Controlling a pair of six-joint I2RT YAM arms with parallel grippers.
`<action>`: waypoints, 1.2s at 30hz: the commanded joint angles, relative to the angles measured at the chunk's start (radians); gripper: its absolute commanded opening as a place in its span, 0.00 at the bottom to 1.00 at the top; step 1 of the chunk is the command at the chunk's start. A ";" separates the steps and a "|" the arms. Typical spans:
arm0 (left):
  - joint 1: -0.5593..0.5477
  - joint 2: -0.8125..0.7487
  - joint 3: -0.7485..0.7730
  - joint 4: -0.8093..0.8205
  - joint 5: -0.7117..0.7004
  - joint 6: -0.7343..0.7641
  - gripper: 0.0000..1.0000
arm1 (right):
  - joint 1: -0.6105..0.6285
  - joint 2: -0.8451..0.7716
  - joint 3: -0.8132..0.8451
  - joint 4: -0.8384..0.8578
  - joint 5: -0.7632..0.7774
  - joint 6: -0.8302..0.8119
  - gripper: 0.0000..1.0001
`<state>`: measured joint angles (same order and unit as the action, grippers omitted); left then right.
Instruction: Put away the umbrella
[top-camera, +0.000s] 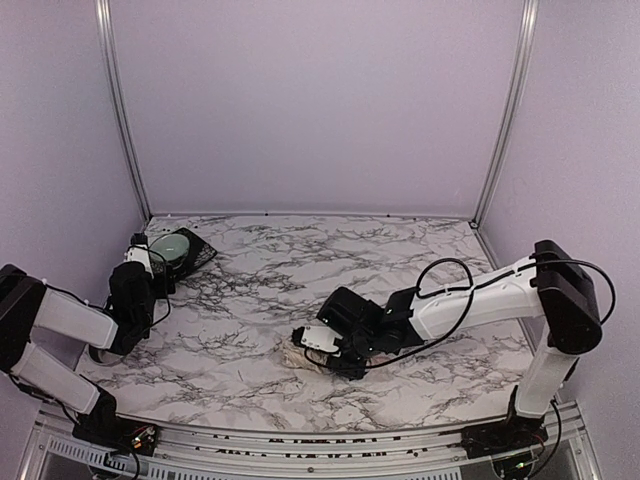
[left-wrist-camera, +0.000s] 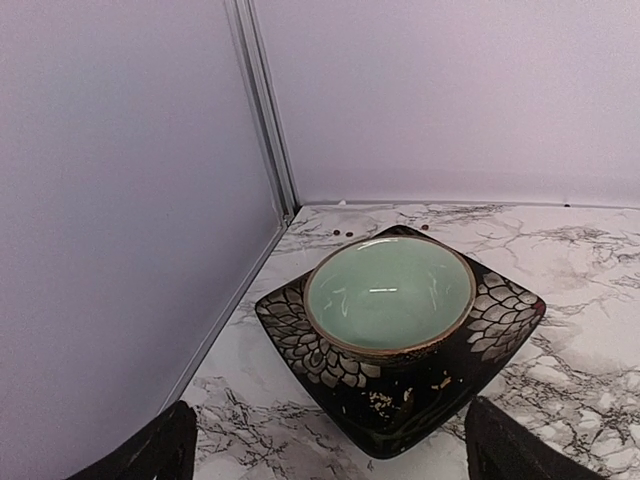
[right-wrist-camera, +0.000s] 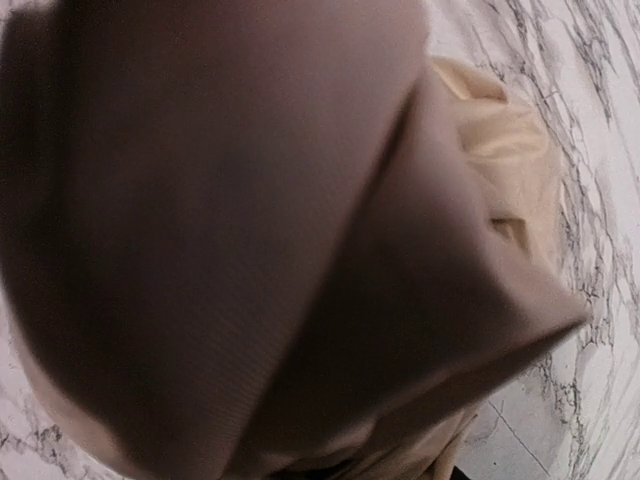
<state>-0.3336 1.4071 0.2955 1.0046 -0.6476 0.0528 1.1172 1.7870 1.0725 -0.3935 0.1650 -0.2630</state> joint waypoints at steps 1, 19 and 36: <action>-0.094 -0.085 -0.008 0.011 0.001 0.131 0.92 | -0.054 -0.181 0.009 0.049 -0.277 0.021 0.33; -0.562 -0.414 0.344 -0.243 1.415 0.169 0.91 | -0.255 -0.504 0.179 0.024 -1.331 -0.098 0.27; -0.606 -0.241 0.394 -0.337 0.554 0.004 0.93 | -0.252 -0.543 0.069 0.097 0.315 0.515 0.00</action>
<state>-0.9363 1.0618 0.6422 0.7216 0.2016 0.1993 0.8654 1.2335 1.1519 -0.3172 -0.0601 0.0429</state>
